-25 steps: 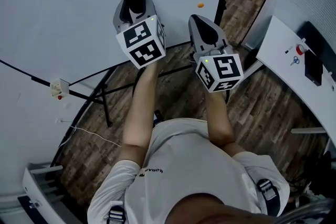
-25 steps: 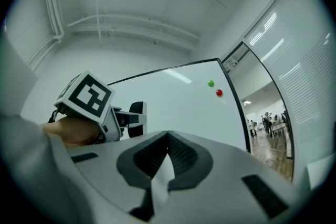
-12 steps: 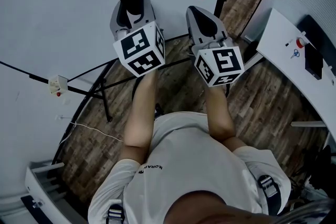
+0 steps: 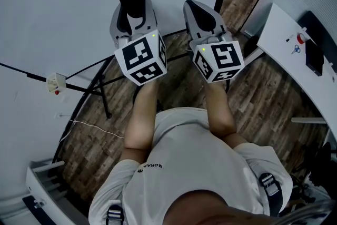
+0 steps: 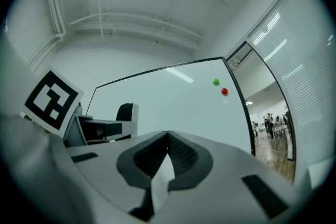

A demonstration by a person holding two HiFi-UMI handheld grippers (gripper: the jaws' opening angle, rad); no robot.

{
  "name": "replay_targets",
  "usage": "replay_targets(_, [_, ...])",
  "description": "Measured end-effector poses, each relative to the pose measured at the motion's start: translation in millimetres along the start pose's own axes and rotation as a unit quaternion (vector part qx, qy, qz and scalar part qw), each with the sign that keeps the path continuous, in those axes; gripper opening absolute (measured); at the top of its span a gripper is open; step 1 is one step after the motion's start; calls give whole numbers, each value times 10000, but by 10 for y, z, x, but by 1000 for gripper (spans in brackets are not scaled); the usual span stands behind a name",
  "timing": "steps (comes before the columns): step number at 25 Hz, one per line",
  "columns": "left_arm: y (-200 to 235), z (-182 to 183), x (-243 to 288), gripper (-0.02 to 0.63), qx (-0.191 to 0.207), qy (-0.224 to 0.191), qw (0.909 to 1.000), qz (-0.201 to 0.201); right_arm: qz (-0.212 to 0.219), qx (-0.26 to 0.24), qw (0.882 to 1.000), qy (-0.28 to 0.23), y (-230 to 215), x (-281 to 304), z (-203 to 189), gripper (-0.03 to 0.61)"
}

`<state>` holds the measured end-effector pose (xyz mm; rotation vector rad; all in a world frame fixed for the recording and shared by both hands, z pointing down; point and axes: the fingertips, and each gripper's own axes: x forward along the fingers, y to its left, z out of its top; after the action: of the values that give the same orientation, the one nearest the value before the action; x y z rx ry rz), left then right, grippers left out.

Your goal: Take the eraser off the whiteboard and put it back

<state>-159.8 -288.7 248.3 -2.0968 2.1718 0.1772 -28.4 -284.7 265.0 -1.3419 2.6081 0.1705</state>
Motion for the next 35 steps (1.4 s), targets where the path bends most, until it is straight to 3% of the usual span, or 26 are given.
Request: replay_targets(35, [-140, -228, -289, 226, 3, -4, 9999, -151, 102, -124, 9997, 182, 120, 46, -65, 12])
